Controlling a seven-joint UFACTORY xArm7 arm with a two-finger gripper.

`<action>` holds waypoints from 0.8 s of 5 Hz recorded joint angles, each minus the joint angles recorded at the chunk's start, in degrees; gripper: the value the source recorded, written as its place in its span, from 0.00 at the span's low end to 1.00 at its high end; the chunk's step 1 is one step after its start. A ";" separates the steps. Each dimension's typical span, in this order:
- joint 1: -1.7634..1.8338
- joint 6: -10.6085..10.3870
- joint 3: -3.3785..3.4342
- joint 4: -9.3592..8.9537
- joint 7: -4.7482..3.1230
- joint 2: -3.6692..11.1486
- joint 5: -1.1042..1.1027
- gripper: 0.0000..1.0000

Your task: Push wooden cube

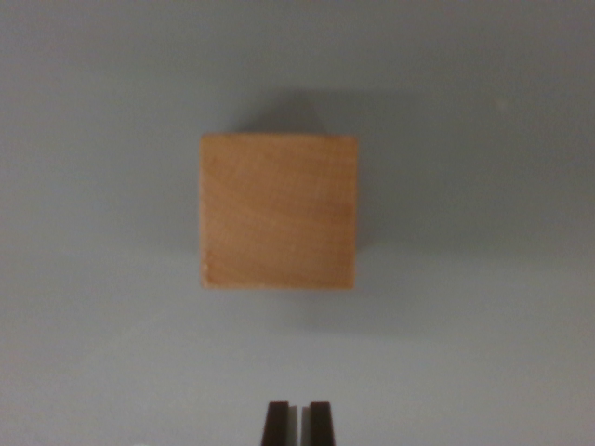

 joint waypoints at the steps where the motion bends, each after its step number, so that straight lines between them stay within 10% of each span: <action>1: 0.00 0.00 0.00 0.00 0.00 0.00 0.00 0.00; 4: 0.43 -3.46 0.47 -3.22 1.40 0.30 -0.41 0.00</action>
